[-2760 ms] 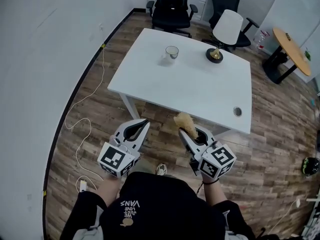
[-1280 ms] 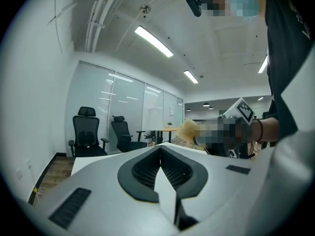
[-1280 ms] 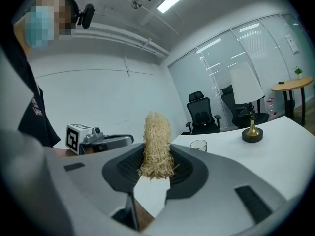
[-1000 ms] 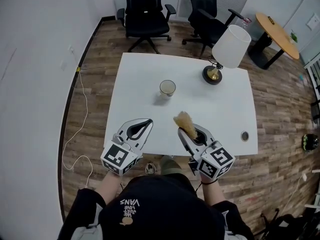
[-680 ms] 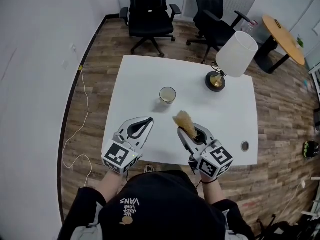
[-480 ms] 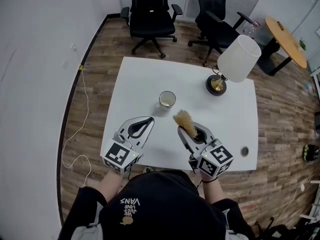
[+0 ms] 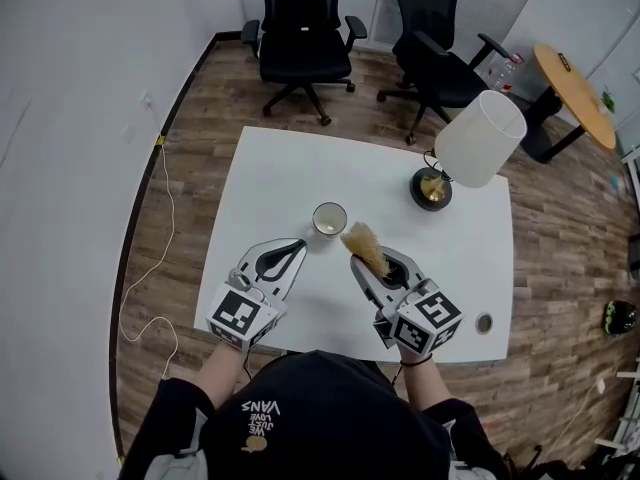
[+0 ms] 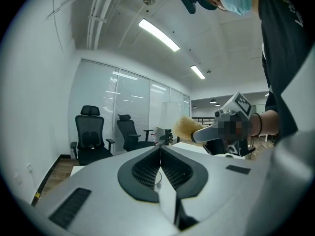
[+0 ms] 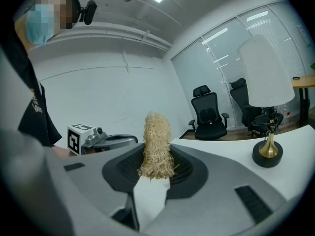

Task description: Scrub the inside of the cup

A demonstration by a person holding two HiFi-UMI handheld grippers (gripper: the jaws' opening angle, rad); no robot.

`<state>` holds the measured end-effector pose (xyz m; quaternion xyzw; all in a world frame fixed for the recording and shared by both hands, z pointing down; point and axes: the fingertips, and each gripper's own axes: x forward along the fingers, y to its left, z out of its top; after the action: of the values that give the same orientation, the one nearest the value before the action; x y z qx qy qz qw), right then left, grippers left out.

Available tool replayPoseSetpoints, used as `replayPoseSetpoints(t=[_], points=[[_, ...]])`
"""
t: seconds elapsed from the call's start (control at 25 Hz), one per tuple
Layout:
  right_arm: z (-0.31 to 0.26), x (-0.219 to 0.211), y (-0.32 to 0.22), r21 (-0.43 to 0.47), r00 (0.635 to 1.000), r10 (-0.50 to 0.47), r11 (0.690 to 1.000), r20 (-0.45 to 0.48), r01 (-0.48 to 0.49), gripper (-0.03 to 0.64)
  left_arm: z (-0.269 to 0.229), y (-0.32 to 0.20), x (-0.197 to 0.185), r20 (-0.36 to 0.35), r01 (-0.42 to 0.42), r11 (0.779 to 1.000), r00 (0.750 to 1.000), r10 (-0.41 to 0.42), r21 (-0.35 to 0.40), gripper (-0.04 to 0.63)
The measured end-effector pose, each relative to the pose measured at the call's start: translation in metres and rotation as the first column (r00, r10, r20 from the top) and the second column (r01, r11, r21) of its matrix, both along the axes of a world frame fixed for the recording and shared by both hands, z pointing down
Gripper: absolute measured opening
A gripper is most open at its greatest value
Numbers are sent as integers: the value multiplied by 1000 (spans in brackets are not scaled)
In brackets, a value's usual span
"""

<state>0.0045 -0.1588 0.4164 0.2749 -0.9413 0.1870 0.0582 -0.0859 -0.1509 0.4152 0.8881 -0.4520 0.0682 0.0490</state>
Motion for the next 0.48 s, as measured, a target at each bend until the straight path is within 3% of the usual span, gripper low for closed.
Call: replayPoseSetpoints(t=[0.48], points=[[20, -8, -24, -36, 999, -29, 999, -13, 29, 103, 20, -27, 3, -2, -2, 1000, 1000, 3, 24, 11]])
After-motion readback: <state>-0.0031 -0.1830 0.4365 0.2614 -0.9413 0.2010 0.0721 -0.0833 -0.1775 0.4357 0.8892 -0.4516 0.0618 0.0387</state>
